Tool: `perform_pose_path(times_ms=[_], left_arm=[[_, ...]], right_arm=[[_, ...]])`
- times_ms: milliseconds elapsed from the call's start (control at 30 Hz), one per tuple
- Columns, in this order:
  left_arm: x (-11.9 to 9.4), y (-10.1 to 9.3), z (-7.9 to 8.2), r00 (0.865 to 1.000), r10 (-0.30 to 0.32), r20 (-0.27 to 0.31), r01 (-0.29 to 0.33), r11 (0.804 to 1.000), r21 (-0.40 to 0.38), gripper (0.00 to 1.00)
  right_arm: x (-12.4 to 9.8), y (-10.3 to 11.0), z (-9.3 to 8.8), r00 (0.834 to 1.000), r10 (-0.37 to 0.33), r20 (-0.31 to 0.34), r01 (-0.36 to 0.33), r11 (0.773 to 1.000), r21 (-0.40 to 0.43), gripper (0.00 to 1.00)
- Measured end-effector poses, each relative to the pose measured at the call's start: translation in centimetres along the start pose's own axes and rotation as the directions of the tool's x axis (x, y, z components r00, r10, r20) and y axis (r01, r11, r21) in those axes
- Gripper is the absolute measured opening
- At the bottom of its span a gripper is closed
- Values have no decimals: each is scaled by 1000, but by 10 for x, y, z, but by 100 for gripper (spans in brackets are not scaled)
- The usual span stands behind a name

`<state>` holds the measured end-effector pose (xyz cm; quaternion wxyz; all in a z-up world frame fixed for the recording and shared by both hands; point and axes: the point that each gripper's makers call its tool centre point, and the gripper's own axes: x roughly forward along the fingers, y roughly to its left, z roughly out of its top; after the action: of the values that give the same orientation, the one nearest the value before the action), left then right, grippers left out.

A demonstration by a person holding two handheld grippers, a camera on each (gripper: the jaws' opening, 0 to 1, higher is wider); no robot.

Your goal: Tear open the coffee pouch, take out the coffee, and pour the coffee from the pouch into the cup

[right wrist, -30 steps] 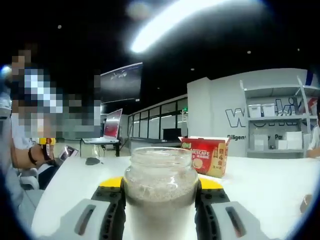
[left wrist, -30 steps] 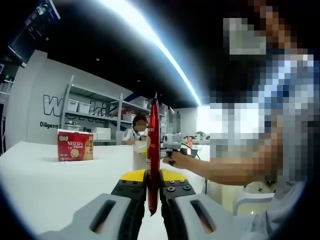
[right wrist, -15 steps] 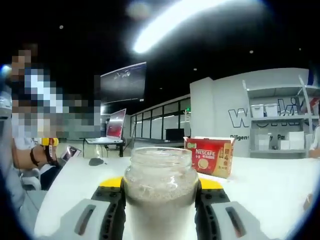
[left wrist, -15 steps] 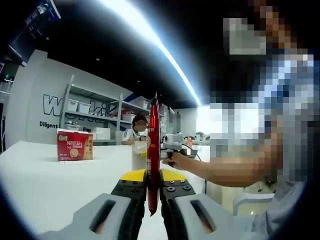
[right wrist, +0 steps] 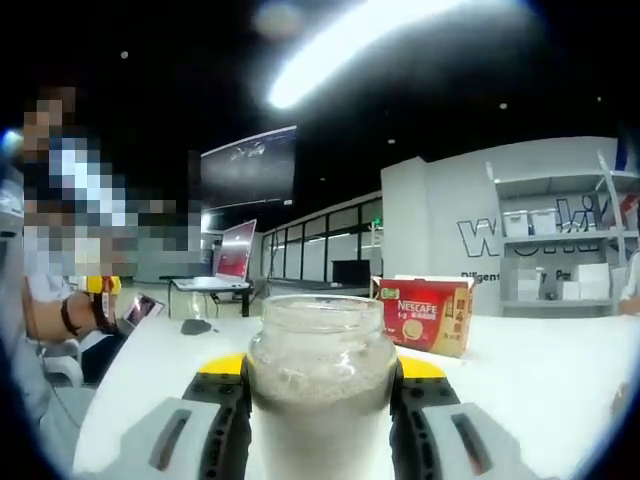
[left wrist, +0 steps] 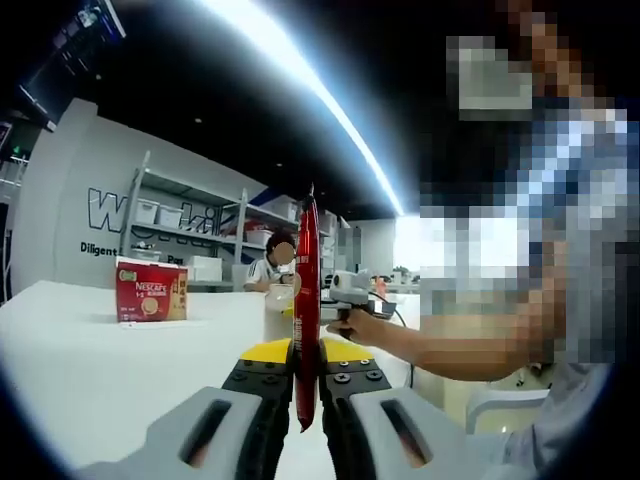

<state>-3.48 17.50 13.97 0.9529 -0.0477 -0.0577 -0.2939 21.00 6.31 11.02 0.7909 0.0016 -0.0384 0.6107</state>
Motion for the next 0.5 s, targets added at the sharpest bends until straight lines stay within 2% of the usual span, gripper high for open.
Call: perform_pose_path(times_ms=[200,500], left_arm=[[2,-2,3,1000,-4,8,4,1000,4,12],[0,0,6,1000,5,14,-5,1000,0,12]], right_arm=[[1,6,0,999,-40,9,39,999,3,54],[5,27,1,999,-45,10,45,999,1,54]])
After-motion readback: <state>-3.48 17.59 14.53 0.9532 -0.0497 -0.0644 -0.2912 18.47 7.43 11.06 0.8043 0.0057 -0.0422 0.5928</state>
